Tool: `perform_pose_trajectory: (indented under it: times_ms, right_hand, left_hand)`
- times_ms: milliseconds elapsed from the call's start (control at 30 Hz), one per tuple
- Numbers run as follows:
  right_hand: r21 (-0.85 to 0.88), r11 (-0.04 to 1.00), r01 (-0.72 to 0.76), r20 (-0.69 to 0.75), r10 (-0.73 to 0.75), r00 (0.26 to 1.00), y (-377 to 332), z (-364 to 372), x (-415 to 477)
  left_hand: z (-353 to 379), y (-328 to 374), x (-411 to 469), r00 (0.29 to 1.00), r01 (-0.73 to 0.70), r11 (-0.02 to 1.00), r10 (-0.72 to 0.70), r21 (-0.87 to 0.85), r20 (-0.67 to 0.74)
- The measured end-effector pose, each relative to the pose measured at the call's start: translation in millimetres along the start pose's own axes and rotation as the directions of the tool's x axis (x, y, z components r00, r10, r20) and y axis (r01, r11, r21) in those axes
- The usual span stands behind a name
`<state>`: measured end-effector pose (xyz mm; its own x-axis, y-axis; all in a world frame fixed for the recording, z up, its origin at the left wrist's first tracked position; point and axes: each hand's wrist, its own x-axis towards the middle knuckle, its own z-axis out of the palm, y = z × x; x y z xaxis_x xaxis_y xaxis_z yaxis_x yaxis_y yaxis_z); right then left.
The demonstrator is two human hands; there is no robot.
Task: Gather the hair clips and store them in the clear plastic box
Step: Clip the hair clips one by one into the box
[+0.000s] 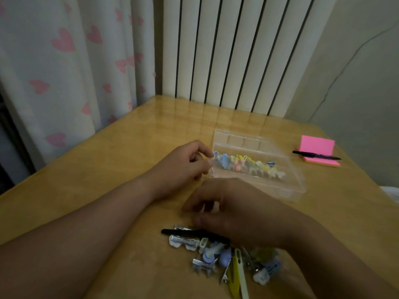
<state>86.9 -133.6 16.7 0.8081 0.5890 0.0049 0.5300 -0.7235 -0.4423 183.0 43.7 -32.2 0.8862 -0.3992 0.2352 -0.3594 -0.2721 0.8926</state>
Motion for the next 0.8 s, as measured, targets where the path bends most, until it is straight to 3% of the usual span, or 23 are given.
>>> perform_pose_trajectory:
  times_ms: [167,333,433,500,567,667,800]
  right_hand:
    - [-0.064,0.997,0.042,0.091,-0.036,0.995,-3.9,1.3,1.4]
    - [-0.127,0.988,0.085,0.088,-0.074,0.993,-3.3,5.6,2.4]
    - [-0.105,0.991,0.080,0.014,-0.079,0.997,-0.5,5.8,4.4]
    - [-0.004,0.999,0.040,-0.123,-0.040,0.992,3.0,2.9,4.7]
    - [0.093,0.996,0.003,-0.315,0.027,0.949,9.9,-4.7,3.6]
    - [0.197,0.972,-0.127,-0.527,0.214,0.822,36.8,-29.8,3.8]
    - [0.183,0.905,-0.385,-0.605,0.412,0.681,97.0,-70.3,12.8]
  left_hand:
    - [0.9,-5.2,3.3,1.000,-0.007,1.000,0.007,-0.010,-0.009]
    - [0.6,-4.3,3.1,1.000,-0.002,1.000,0.002,-0.007,-0.004]
    - [0.1,-3.2,2.7,1.000,0.007,1.000,-0.007,0.006,-0.002]
    - [-0.1,-1.3,2.1,1.000,-0.001,1.000,0.001,-0.004,0.008]
    - [-0.3,1.1,0.7,1.000,-0.023,1.000,0.023,-0.005,0.018]
    - [1.2,2.4,0.1,0.999,-0.032,0.999,0.032,0.012,0.029]
    - [0.6,-1.9,1.6,1.000,-0.019,1.000,0.019,0.007,0.020]
